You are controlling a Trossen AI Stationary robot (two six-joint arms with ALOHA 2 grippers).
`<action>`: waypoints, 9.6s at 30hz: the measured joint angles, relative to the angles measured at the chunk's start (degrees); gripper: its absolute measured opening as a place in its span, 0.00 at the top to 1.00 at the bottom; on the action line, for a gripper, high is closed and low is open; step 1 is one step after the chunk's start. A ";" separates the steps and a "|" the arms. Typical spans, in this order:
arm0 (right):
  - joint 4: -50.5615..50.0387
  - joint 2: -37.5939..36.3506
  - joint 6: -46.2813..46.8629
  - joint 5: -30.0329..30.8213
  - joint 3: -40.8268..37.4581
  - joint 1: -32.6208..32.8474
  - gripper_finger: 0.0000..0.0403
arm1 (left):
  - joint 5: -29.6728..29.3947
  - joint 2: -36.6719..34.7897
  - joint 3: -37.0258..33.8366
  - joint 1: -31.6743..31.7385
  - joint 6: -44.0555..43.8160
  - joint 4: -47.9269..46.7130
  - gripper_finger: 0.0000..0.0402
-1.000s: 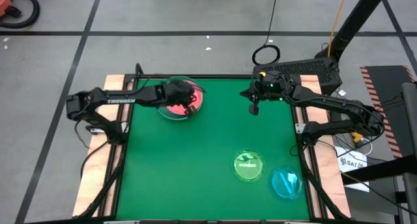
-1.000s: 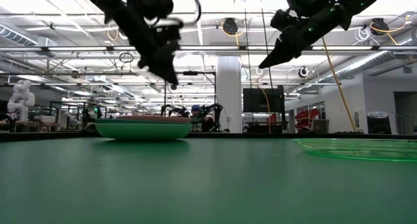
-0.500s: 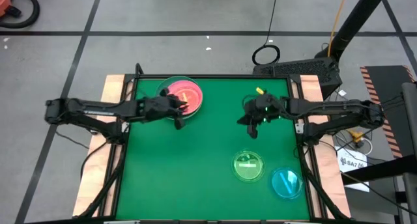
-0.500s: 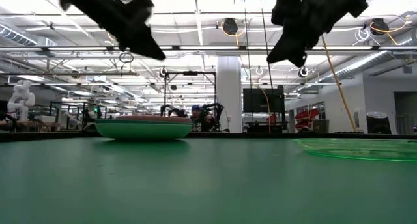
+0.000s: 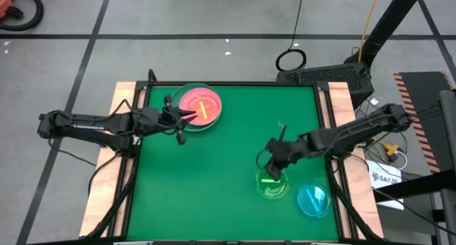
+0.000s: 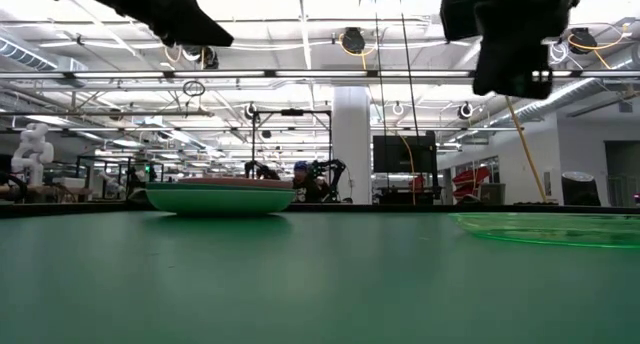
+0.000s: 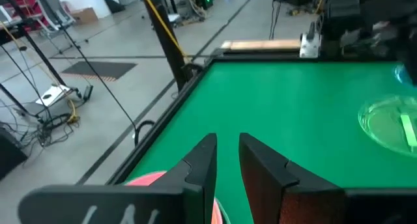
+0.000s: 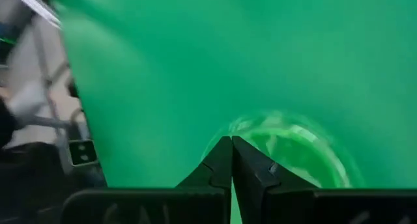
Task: Stack plastic plates
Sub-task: Stack the green plate on top of the orange plate
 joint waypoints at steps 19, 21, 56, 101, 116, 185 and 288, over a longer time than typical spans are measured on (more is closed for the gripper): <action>-36.78 15.80 7.85 -3.08 18.40 2.92 1.00 | 0.08 -6.50 0.00 -0.05 1.71 -12.46 0.82; -37.39 15.63 8.40 -2.99 16.76 2.80 1.00 | 0.09 -8.35 0.00 -0.05 0.47 -12.22 0.82; -19.75 15.81 -11.34 7.48 -0.08 4.80 0.63 | 0.12 -22.32 0.02 -0.03 -5.58 -22.83 0.82; -10.95 15.63 -6.29 1.97 -2.97 -0.18 1.00 | 0.12 -22.29 0.02 -0.03 -4.60 -22.84 0.82; 0.22 15.63 -3.98 -4.68 -2.97 -5.50 1.00 | 0.12 -22.29 0.02 -0.03 -4.59 -22.84 0.82; 7.81 48.14 -4.74 -0.45 51.85 -41.68 1.00 | -0.21 -22.29 0.04 0.04 4.40 -16.13 0.82; 32.37 17.25 -66.88 -2.84 -0.48 -21.21 0.83 | 15.92 30.42 9.19 26.16 -5.86 -2.12 0.82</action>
